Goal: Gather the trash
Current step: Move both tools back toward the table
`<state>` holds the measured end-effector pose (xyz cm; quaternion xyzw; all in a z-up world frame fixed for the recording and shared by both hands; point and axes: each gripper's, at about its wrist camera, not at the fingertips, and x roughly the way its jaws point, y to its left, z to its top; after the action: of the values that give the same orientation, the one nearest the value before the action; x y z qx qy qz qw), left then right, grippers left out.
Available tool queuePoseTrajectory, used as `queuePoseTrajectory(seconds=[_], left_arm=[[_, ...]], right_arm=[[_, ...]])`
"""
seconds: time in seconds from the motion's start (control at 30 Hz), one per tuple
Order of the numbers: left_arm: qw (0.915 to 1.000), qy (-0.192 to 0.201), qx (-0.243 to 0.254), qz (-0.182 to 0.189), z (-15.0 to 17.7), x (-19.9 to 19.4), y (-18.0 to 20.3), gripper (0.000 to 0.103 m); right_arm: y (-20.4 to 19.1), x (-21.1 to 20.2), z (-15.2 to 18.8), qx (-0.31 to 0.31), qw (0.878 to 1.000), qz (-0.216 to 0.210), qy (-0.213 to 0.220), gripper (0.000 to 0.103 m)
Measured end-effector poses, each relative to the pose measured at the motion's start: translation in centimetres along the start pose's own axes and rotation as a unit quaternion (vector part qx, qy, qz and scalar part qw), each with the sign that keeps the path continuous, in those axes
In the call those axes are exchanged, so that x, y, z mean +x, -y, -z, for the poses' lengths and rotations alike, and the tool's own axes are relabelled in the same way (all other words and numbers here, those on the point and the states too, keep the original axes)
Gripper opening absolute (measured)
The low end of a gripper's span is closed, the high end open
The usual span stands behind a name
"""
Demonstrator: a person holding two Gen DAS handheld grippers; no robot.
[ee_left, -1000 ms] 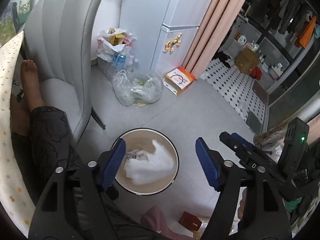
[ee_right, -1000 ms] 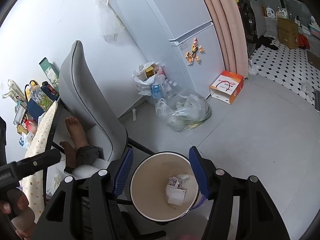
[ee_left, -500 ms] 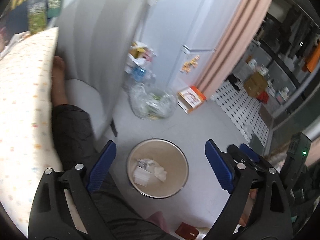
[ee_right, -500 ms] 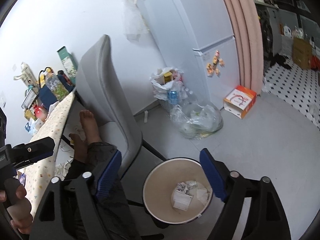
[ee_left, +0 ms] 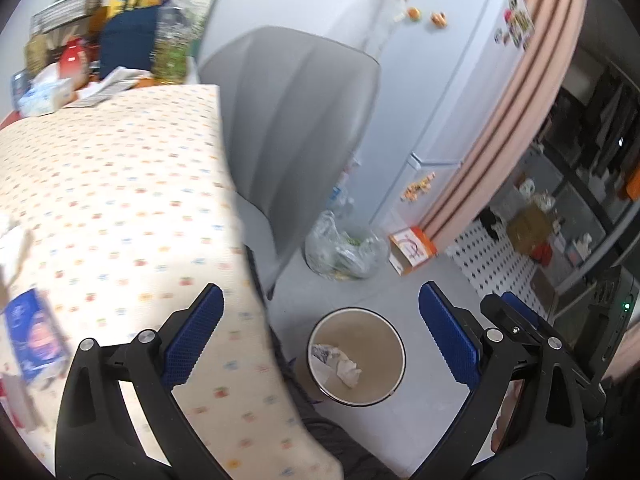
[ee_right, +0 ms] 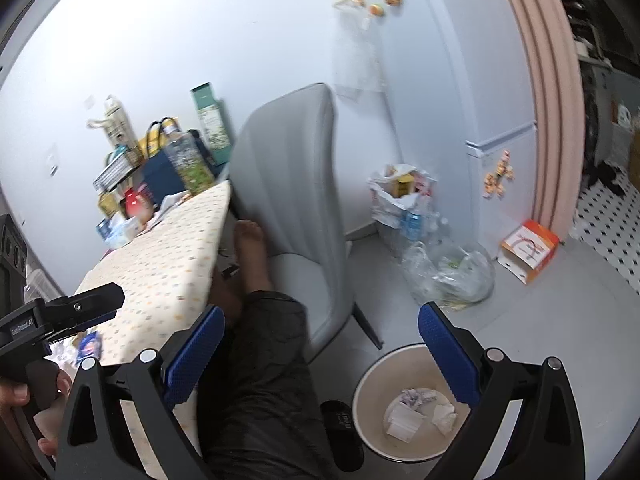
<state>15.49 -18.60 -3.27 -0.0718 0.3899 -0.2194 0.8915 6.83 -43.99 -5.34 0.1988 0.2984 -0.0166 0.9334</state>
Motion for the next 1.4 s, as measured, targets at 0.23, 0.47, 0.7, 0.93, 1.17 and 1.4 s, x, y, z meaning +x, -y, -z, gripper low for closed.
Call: queuePoseTrajectory(seconds=[0.23, 0.47, 0.7, 0.93, 1.17, 1.4], left_arm=[[0.9981, 0.037, -0.044, -0.021, 0.7, -4.6, -5.5, 0.097], [0.9923, 0.071, -0.088, -0.051, 2.3, -9.5, -11.0, 0.097], [0.9846, 0.089, -0.130, -0.077, 4.1, -12.9, -15.9, 0.097], [0.9726, 0.109, -0.176, -0.105, 5.9, -15.7, -21.0, 0.097], [0.9585, 0.112, -0.227, -0.131, 7.9, -17.0, -25.9, 0.097], [0.9484, 0.109, -0.263, -0.140, 9.7, -17.2, -29.7, 0.097]], right_arm=[[-6.0, -1.1, -0.3, -0.044, 0.999, -0.021, -0.002, 0.095], [-12.0, -1.8, 0.0, -0.080, 0.996, -0.050, -0.003, 0.095], [-17.4, -1.6, 1.3, -0.117, 0.990, -0.078, -0.018, 0.095], [-22.6, -1.6, 2.9, -0.157, 0.981, -0.109, -0.033, 0.095], [-26.4, -0.5, 4.5, -0.184, 0.971, -0.139, -0.059, 0.095], [-29.9, 0.8, 6.4, -0.206, 0.961, -0.161, -0.087, 0.092]])
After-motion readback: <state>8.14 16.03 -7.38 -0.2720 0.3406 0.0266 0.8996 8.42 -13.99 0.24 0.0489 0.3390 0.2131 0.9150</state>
